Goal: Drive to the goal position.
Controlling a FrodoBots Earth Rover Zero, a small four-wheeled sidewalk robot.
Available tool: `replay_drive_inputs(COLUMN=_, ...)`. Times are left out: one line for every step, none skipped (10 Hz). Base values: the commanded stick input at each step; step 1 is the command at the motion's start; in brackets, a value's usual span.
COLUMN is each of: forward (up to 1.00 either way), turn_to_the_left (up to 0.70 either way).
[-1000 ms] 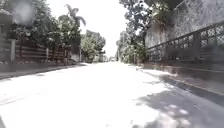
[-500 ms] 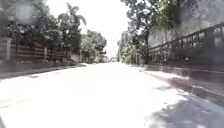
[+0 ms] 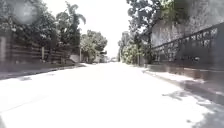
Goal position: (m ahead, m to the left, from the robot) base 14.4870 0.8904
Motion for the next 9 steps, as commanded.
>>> replay_drive_inputs(forward=1.00, turn_to_the_left=0.00)
replay_drive_inputs(forward=1.00, turn_to_the_left=0.00)
replay_drive_inputs(forward=1.00, turn_to_the_left=0.00)
replay_drive_inputs(forward=1.00, turn_to_the_left=0.00)
replay_drive_inputs(forward=1.00, turn_to_the_left=-0.02)
replay_drive_inputs(forward=1.00, turn_to_the_left=-0.16)
replay_drive_inputs(forward=1.00, turn_to_the_left=-0.29)
replay_drive_inputs(forward=1.00, turn_to_the_left=-0.40)
replay_drive_inputs(forward=1.00, turn_to_the_left=-0.38)
